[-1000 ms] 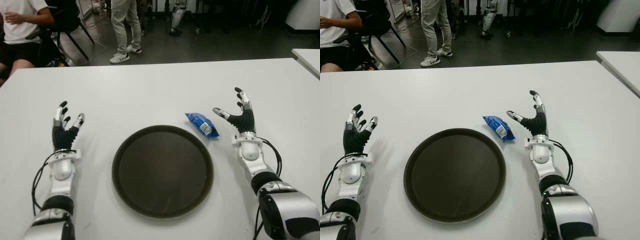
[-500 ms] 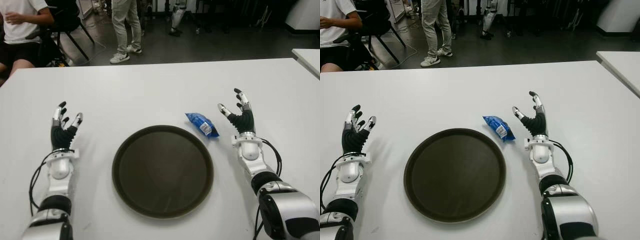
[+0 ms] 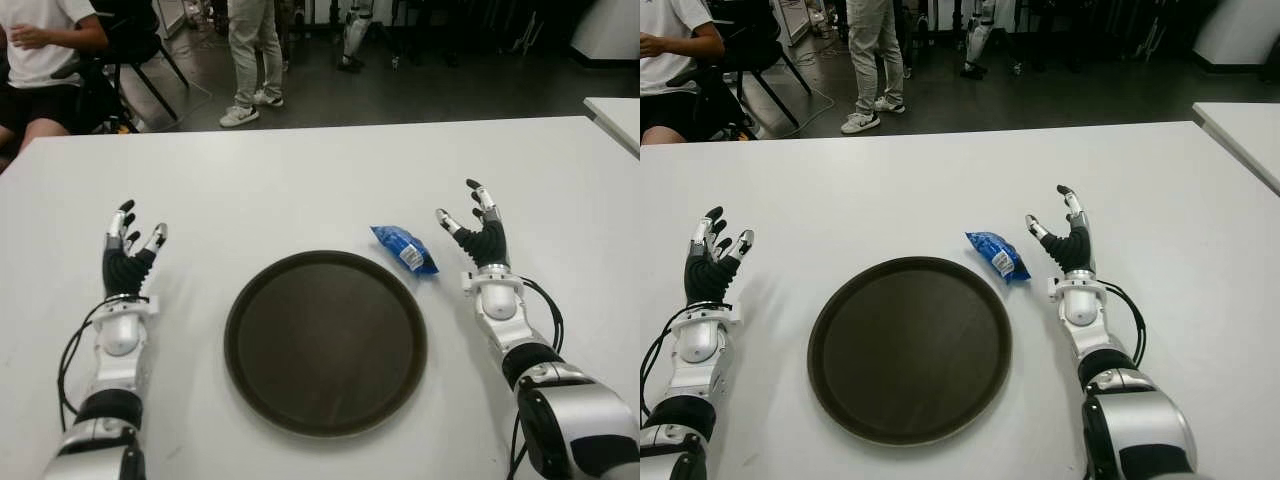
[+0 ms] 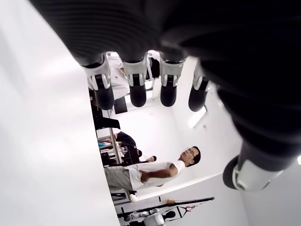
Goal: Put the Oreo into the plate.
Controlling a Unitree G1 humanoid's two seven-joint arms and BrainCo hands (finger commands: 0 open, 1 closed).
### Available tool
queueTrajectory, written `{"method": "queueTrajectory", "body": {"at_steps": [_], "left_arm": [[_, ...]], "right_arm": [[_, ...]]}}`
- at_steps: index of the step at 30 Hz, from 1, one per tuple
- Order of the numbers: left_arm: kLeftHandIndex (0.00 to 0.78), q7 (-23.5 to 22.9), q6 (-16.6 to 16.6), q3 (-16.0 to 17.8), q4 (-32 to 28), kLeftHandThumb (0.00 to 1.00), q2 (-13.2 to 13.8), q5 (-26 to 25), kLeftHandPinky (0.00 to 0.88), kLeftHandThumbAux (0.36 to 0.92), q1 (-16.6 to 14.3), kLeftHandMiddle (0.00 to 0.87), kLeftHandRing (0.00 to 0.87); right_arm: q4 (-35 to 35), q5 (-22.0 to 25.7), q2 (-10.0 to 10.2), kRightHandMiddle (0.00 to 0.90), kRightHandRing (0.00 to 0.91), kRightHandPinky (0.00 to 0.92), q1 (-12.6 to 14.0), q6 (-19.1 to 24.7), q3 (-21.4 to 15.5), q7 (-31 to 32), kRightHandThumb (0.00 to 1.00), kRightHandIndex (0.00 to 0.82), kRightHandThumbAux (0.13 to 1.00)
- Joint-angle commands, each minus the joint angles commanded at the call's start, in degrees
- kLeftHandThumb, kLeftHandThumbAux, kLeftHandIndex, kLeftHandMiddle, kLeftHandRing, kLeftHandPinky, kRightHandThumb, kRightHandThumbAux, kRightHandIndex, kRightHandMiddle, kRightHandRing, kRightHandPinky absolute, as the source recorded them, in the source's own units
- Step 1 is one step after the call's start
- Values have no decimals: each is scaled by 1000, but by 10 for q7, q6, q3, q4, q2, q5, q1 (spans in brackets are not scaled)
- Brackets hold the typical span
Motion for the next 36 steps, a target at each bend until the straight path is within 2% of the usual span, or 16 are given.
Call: {"method": "queueTrajectory", "body": {"at_steps": [14,23,36], "left_arm": [[27,-5,16,4,-18,261,-6,-10,0,605,3,28,0],[26,4,23,4,-22,237,-7,-5,0,615,5,33,0],[32,10,26,4,-21,253,-8,-6,0,605,4,34,0]], "right_arm": [[-5,-4,-1,11,0,22,3,-8,3,1,251,3,690],[-4,-7,-3,2,0,36,2,-7,7,0,246,0,689],[-2,-7,-5,3,0,36,1,-3,9,0,253,0,676]]}}
